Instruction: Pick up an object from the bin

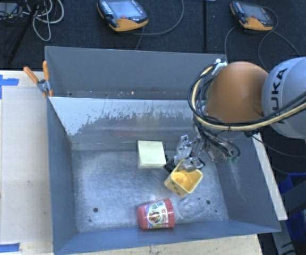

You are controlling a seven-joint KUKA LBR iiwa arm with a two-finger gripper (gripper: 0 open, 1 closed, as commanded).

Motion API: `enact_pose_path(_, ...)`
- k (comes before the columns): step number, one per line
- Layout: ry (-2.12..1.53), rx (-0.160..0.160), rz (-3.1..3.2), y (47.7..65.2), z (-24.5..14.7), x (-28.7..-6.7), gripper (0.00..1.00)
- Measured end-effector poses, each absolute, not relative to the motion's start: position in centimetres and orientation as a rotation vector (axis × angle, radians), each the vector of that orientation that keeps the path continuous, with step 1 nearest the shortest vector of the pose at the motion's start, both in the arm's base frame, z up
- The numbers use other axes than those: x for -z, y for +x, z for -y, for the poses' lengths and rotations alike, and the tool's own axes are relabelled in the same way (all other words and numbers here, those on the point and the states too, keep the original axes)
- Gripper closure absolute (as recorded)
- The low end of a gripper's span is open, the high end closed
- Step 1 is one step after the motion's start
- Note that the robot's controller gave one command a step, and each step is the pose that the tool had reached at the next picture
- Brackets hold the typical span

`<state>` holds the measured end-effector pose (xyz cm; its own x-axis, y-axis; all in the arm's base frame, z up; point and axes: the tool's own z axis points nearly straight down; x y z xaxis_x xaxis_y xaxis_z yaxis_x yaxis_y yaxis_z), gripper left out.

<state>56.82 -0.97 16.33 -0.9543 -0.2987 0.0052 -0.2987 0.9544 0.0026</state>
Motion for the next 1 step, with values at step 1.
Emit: enact_pose_path(1,0.474,-0.001,3.112,57.03,1.01,-20.38,1.00)
